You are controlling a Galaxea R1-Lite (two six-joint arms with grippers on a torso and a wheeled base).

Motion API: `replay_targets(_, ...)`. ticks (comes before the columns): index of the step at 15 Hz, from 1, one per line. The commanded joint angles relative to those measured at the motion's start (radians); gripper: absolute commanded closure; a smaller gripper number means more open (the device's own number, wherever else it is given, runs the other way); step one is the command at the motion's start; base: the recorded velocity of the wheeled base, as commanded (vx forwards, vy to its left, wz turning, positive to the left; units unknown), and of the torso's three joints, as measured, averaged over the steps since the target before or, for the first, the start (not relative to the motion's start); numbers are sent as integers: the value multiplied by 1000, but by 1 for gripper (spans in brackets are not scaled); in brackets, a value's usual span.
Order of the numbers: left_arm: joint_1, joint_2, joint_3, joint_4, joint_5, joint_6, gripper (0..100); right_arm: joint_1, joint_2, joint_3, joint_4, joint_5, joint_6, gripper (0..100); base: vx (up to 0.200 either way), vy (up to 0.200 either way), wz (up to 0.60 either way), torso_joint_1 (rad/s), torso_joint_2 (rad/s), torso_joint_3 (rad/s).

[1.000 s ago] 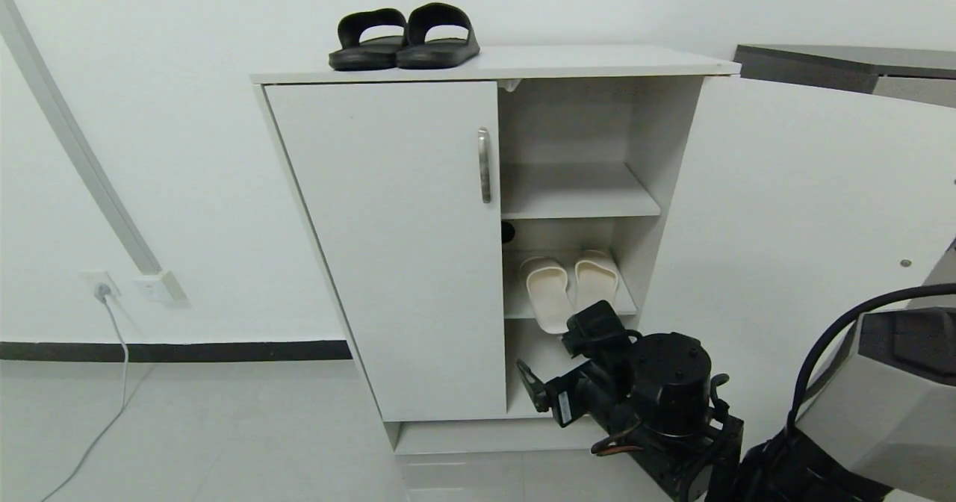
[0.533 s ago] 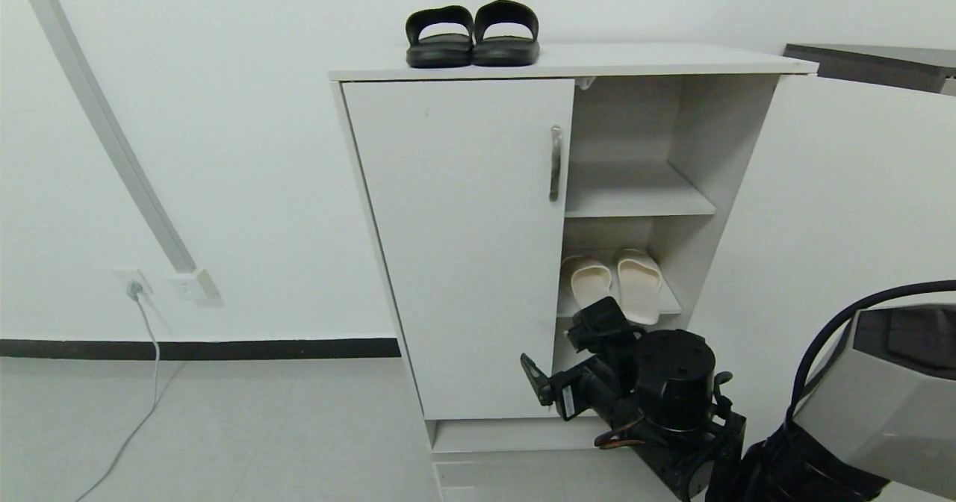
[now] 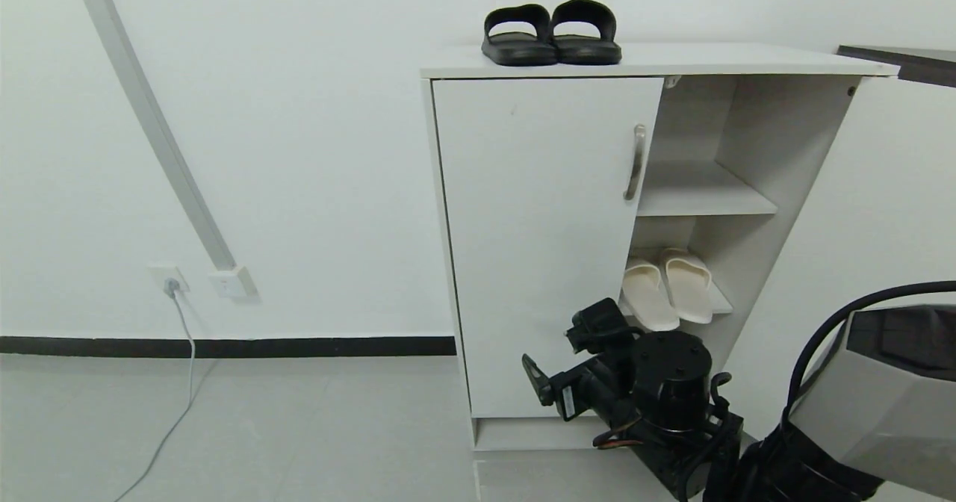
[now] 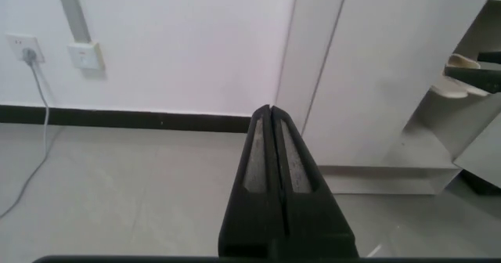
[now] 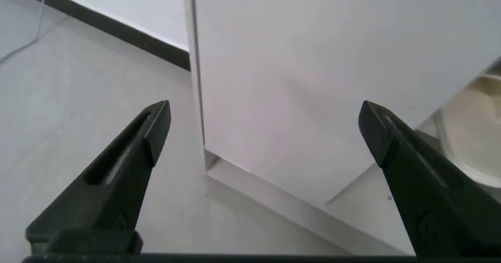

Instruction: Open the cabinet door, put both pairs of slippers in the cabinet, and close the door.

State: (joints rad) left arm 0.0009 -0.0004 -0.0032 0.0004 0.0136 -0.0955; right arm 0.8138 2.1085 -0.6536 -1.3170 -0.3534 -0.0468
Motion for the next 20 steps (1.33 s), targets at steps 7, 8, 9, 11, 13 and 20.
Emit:
replay_targets(7, 1, 0, 0, 0, 0, -1, 100, -24, 10, 29, -37, -10, -1, 0, 0, 0, 0, 0, 0, 0)
replay_targets(8, 1, 0, 0, 0, 0, -1, 100, -24, 10, 26, -37, -10, -8, 0, 0, 0, 0, 0, 0, 0)
replay_targets(9, 1, 2, 0, 0, 0, -1, 100, -24, 10, 26, -37, -10, -15, 0, 0, 0, 0, 0, 0, 0)
replay_targets(11, 1, 2, 0, 0, 0, -1, 100, -24, 18, 23, -37, -10, -22, 0, 0, 0, 0, 0, 0, 0)
replay_targets(13, 1, 0, 0, 0, 0, -1, 100, -24, 18, 26, -37, -10, -22, 0, 0, 0, 0, 4, -87, -87)
replay_targets(20, 1, 0, 0, 0, 0, -1, 100, -21, 18, 28, -37, -10, -22, 0, 0, 0, 0, 54, -392, -343)
